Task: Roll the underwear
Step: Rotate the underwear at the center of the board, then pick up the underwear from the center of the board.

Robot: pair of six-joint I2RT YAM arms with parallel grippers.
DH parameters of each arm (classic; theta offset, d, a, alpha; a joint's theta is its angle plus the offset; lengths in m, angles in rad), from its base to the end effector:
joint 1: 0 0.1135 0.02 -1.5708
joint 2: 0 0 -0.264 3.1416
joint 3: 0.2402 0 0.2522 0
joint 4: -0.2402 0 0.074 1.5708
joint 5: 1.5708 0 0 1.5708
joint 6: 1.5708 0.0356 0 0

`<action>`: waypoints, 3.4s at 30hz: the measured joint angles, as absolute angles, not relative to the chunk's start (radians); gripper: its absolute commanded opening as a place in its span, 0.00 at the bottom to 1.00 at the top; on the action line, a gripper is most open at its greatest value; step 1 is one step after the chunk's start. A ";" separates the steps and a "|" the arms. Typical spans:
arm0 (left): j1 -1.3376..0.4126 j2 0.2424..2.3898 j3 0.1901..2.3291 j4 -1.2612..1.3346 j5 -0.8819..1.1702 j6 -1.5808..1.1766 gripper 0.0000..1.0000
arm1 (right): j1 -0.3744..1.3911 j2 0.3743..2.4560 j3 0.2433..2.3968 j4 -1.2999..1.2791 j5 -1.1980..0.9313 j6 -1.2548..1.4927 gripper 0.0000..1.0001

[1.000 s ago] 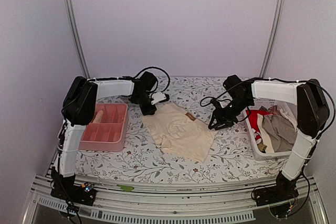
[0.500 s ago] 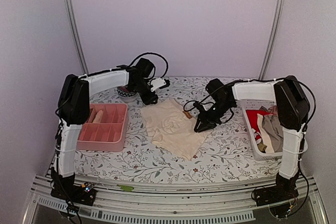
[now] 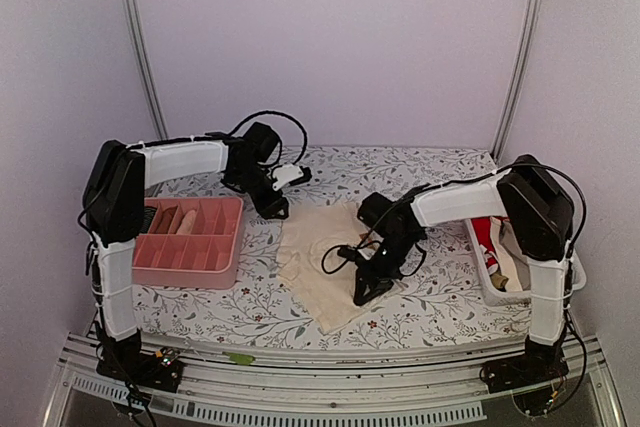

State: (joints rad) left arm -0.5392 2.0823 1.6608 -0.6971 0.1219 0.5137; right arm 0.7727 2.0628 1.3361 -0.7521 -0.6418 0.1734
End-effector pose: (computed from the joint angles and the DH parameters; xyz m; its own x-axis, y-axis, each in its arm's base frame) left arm 0.3797 -0.2322 0.1999 -0.3994 0.8074 -0.4343 0.8629 0.4911 0.1195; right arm 0.2551 0.2785 0.1262 -0.8056 -0.5923 0.0124 -0.4665 0.6471 0.6030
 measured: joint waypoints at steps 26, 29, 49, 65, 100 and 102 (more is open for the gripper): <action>-0.718 2.235 1.666 -0.699 0.254 0.627 0.45 | 0.533 1.773 1.350 -0.708 -0.630 0.276 0.32; -0.742 2.255 1.697 -0.697 0.257 0.653 0.45 | 0.491 1.779 1.356 -0.699 -0.609 0.274 0.32; -0.661 1.961 1.437 -0.754 0.410 0.797 0.42 | 0.469 1.887 1.392 -0.577 -0.702 0.324 0.28; -0.562 2.130 1.532 -0.775 0.397 0.810 0.37 | 0.424 2.057 1.543 -0.554 -0.648 0.320 0.37; -0.465 2.575 2.238 -0.860 0.501 0.731 0.59 | 0.403 2.373 1.859 -0.737 -0.570 -0.070 0.27; -0.465 2.589 2.258 -0.859 0.511 0.725 0.58 | 0.403 2.374 1.860 -0.743 -0.567 -0.084 0.21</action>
State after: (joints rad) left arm -0.4648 2.5889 2.2578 -0.8593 0.5106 0.7254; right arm 0.4026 2.3745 1.8595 -0.7425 -0.5674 -0.0837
